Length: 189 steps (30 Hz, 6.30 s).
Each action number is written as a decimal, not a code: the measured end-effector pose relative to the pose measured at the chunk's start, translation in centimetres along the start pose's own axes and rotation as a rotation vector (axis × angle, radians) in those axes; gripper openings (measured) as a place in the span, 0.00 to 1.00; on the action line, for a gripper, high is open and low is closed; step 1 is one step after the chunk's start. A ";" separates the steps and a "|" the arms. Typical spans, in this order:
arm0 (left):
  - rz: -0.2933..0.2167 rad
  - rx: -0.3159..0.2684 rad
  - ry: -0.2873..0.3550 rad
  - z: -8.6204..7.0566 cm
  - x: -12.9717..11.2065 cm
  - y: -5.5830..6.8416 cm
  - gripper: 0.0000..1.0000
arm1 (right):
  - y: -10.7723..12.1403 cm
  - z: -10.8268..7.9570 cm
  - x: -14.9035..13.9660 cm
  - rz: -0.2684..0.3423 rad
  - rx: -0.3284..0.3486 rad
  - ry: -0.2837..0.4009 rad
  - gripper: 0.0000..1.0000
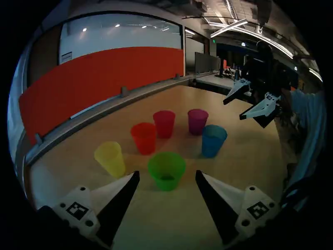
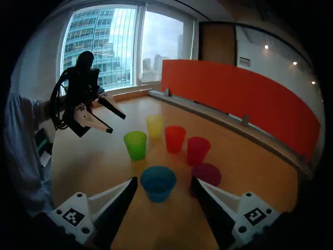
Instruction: Pour water
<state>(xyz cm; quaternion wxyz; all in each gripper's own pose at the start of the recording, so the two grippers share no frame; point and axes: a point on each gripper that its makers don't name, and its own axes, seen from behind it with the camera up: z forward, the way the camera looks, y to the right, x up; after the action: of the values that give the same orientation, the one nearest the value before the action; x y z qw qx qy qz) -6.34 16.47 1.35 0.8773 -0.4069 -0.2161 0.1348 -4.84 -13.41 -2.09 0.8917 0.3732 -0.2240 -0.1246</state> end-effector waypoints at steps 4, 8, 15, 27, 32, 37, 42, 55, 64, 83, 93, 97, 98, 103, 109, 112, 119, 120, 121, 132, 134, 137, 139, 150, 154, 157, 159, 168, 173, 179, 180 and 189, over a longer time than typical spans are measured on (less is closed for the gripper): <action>0.010 -0.007 -0.036 0.8 -1.0 0.0 1.00 | -0.3 0.8 -1.2 -0.001 0.006 -0.025 1.00; 0.019 -0.015 -0.070 1.6 -1.9 0.0 1.00 | -0.6 1.6 -2.1 0.002 0.014 -0.045 1.00; 0.024 -0.030 -0.103 3.0 -2.8 -0.1 1.00 | -0.9 3.0 -3.9 -0.007 0.020 -0.080 1.00; 0.022 -0.053 -0.122 5.2 -3.2 -0.1 1.00 | -1.2 5.2 -4.8 0.012 0.036 -0.101 1.00; 0.021 -0.064 -0.120 6.1 -2.9 0.0 1.00 | -0.9 5.8 -5.1 0.014 0.033 -0.107 1.00; 0.016 -0.076 -0.115 6.8 -2.5 0.1 1.00 | -0.9 6.2 -5.2 0.013 0.033 -0.109 1.00; 0.008 -0.081 -0.107 7.5 -2.1 0.1 1.00 | -0.9 6.5 -5.2 0.016 0.037 -0.109 1.00; 0.002 -0.091 -0.112 8.2 -2.2 0.3 1.00 | -0.9 6.8 -5.0 0.013 0.038 -0.107 1.00; 0.004 -0.086 -0.119 8.4 -2.5 0.2 0.88 | -1.0 7.3 -5.0 0.016 0.036 -0.107 1.00; 0.000 -0.087 -0.113 8.2 -2.4 0.1 0.88 | -1.3 8.7 -4.7 0.011 0.030 -0.099 0.94; 0.004 -0.081 -0.105 8.1 -2.3 0.4 0.88 | -0.9 8.9 -4.5 0.029 0.015 -0.083 0.92; -0.010 -0.086 -0.082 7.7 -1.6 0.6 0.88 | -0.6 8.6 -4.3 0.033 0.004 -0.077 0.92; -0.015 -0.087 -0.077 7.5 -1.3 0.6 0.88 | -0.6 8.4 -4.3 0.034 0.003 -0.075 0.92; -0.020 -0.076 -0.045 6.7 -0.1 0.5 0.88 | -0.7 7.6 -3.0 0.034 -0.004 -0.047 0.92; -0.029 -0.062 0.012 5.3 1.6 0.8 0.88 | -0.8 6.3 -0.6 0.026 -0.022 0.006 0.92; -0.033 -0.052 0.050 4.4 2.7 1.1 0.88 | -0.8 5.6 0.5 0.026 -0.035 0.034 0.92; -0.035 -0.014 0.149 2.0 5.5 1.3 0.88 | -0.9 3.8 3.3 0.023 -0.059 0.100 0.92; -0.036 -0.008 0.166 1.6 6.0 1.4 0.88 | -0.9 3.5 3.8 0.021 -0.063 0.111 0.92; -0.038 -0.004 0.181 1.3 6.4 1.4 0.88 | -1.0 3.3 4.2 0.020 -0.066 0.122 0.92; -0.053 0.037 0.332 -2.3 9.7 2.7 0.88 | -1.6 1.0 9.0 0.003 -0.091 0.240 0.92; -0.055 0.042 0.349 -2.8 10.0 3.0 0.88 | -1.7 0.6 9.8 0.003 -0.094 0.259 0.92; -0.057 0.052 0.376 -3.5 10.5 3.3 0.88 | -1.7 0.1 10.9 -0.002 -0.101 0.284 0.92; -0.057 0.054 0.394 -3.9 10.9 3.6 0.88 | -1.7 -0.2 11.5 -0.004 -0.107 0.300 0.92; -0.050 0.041 0.448 -5.4 12.1 5.1 0.88 | -1.9 -1.2 14.0 -0.008 -0.112 0.360 0.92; -0.048 0.043 0.457 -5.9 12.4 5.3 0.88 | -2.0 -1.5 14.8 -0.020 -0.115 0.374 0.92; -0.048 0.040 0.465 -6.1 12.6 5.4 0.88 | -2.0 -1.7 15.3 -0.034 -0.115 0.382 0.92; -0.046 0.038 0.470 -6.2 12.6 5.6 0.88 | -2.1 -1.9 15.7 -0.046 -0.115 0.387 0.92; -0.043 0.025 0.483 -6.6 12.7 6.5 0.88 | -2.6 -2.9 17.9 -0.127 -0.115 0.407 0.92; -0.043 0.024 0.487 -6.6 12.8 6.7 0.88 | -2.9 -3.3 19.1 -0.188 -0.118 0.413 0.92; -0.038 0.023 0.490 -6.7 13.0 7.1 0.88 | -3.3 -3.7 21.0 -0.271 -0.125 0.421 0.92; -0.038 0.022 0.490 -6.8 13.0 7.2 0.88 | -3.4 -3.7 21.4 -0.287 -0.126 0.422 0.92; -0.040 0.015 0.490 -6.9 12.9 7.7 0.88 | -4.4 -3.9 24.0 -0.430 -0.147 0.424 0.92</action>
<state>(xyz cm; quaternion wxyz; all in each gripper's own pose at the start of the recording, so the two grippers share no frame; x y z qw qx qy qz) 7.79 22.14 -5.03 0.9090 -0.4164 -0.0038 0.0160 17.64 -23.40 -0.30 0.8963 0.3641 0.0609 -0.2457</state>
